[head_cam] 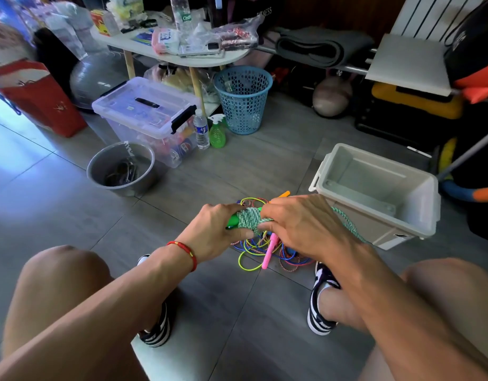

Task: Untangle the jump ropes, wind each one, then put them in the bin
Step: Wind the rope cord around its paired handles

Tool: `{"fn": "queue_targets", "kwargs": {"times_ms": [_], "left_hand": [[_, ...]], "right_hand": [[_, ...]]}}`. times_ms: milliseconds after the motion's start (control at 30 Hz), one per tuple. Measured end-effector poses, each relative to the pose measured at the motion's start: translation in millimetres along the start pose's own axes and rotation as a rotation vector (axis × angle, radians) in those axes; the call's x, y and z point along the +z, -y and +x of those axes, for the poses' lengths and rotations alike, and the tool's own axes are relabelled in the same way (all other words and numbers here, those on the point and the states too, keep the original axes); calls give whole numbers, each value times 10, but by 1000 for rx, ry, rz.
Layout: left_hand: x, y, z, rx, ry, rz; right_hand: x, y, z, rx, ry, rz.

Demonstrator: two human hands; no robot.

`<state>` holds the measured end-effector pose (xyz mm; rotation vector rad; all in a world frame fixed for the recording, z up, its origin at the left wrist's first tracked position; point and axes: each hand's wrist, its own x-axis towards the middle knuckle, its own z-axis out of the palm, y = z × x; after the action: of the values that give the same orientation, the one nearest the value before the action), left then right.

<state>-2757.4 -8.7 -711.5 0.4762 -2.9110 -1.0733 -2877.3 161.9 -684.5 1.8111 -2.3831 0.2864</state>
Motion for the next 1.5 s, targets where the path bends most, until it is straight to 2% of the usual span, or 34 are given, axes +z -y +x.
{"fn": "queue_targets", "kwargs": {"times_ms": [133,233,500,700,833,933,1033,1167,1200,1333,1500], "left_hand": [[29,-71,-44,110,61,57],[17,-124,-85,162,96,75],[-65,-189,-226,205,96,-36],[-170,-219,-333,233,201,-74],[-210,-289,-400,249,282,-187],[-243,-310,-425,229,335,-361],[-270,-290,-422,210,388,-643],[-261,-206,-379,149,318,-1175],[-259,-180,-360,124,298,-1252],[-287,-93,-264,68,223,-1334],[-300,-26,-218,-116,92,-1381]], "right_hand": [[-66,34,28,-22,72,78],[-106,-16,69,30,103,188],[-135,-251,102,219,272,750],[-99,-385,26,233,399,1099],[-68,-444,-34,231,434,1274],[-9,-486,-75,299,451,1309],[85,-437,-99,333,420,1370],[263,-389,-138,485,293,1380],[286,-342,-143,465,272,1371],[192,-82,-109,379,233,1397],[101,99,-105,297,210,1086]]}}
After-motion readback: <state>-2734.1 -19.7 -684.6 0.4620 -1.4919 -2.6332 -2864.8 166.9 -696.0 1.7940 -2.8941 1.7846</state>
